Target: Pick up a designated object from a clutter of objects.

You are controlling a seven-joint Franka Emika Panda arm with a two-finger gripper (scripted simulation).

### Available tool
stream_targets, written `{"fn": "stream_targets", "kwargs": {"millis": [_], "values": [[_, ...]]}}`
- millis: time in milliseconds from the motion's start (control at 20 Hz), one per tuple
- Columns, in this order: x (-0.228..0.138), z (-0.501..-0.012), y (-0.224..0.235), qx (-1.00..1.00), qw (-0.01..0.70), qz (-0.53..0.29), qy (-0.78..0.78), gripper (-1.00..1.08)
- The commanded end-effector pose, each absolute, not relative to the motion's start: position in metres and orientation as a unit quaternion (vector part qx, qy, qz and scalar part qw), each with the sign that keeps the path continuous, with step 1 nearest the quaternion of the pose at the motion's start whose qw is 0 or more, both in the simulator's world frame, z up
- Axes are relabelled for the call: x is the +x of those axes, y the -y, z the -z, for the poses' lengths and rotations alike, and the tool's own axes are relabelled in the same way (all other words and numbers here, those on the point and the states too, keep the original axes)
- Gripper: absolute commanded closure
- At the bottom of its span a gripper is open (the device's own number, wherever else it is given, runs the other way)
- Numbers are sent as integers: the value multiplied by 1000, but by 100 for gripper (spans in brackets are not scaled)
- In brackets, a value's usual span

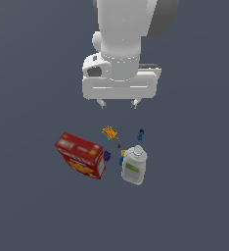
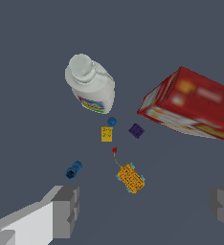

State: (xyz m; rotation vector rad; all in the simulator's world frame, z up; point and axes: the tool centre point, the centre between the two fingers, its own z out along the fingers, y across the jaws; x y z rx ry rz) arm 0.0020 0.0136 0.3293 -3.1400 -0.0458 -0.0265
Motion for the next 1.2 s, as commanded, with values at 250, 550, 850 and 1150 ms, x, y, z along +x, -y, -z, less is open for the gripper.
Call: {"fn": "stream_targets", "kwargs": {"millis": [250,550,850,1150], "values": [[4,-327,-9,-1000,5,8,14,-92],[7,-328,1,-1000,11,9,8,-92],[7,-321,-4,-1000,9,9,17,-92],[5,-294,-19,-999,4,7,45,-92]]}}
